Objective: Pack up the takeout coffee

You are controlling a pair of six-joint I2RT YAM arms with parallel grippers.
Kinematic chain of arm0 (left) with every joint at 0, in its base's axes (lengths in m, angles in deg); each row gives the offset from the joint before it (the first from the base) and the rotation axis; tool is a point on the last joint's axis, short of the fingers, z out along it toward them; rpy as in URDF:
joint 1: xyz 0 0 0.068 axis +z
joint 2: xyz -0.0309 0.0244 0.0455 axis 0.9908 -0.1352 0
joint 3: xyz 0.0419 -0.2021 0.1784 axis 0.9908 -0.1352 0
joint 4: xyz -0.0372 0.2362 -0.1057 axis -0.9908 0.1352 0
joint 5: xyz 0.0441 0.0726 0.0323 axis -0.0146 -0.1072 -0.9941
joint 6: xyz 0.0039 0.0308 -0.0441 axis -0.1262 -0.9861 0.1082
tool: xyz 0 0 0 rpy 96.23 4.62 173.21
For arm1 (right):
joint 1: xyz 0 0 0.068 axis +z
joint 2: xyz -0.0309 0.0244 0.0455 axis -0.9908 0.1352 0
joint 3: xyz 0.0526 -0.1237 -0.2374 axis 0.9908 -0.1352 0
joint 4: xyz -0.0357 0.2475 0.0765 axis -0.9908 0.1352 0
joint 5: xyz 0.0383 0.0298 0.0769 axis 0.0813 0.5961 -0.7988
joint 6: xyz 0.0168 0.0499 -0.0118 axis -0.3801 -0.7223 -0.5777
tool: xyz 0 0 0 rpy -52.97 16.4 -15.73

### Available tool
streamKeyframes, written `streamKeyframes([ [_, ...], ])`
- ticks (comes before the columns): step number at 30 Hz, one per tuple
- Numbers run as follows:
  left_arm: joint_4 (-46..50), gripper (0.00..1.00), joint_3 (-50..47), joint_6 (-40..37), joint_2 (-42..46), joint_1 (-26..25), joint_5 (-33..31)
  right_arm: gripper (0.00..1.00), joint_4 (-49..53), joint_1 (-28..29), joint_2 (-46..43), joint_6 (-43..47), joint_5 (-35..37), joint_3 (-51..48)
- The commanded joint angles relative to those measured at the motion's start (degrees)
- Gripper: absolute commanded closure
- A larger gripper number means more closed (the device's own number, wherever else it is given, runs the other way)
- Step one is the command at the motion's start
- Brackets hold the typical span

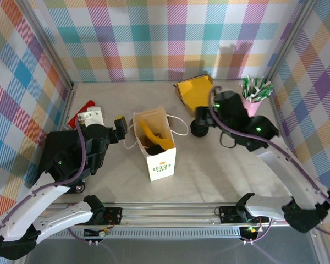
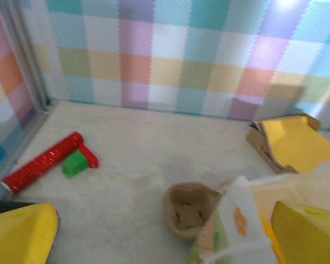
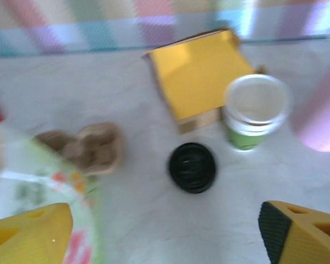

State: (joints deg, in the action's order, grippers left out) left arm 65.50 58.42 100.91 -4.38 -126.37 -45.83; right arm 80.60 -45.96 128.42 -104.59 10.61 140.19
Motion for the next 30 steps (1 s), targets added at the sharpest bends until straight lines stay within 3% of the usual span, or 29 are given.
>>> streamKeyframes([
  [1,-8.0,0.00,-2.2,-5.4,-0.7,3.7,-4.8,0.07,-8.5,-6.0,-7.5,2.3,-1.1,-9.0],
  [4,-12.7,0.00,-6.3,-6.6,-0.7,8.8,-3.6,0.00,-12.4,-12.7,-13.0,4.1,-1.3,-16.8],
  [8,-21.7,0.00,-14.3,-7.1,-0.6,17.0,1.1,0.01,-19.2,-21.3,-16.8,6.9,-2.8,-26.8],
  [15,-36.3,0.00,-28.6,-6.0,-5.1,28.3,5.3,0.01,-35.2,-33.4,-15.7,7.0,-6.3,-42.9],
  [20,-45.8,0.00,-36.3,-4.0,-9.5,34.7,9.7,0.01,-48.5,-34.9,-9.5,11.8,-6.1,-50.5],
  [24,-52.8,0.00,-40.3,-5.7,-13.2,37.2,12.5,0.01,-60.7,-35.2,-3.0,14.7,-6.4,-55.6],
  [30,-65.1,0.00,-44.5,-8.5,-19.2,38.5,16.8,0.01,-72.5,-35.6,5.5,19.2,-12.7,-57.9],
])
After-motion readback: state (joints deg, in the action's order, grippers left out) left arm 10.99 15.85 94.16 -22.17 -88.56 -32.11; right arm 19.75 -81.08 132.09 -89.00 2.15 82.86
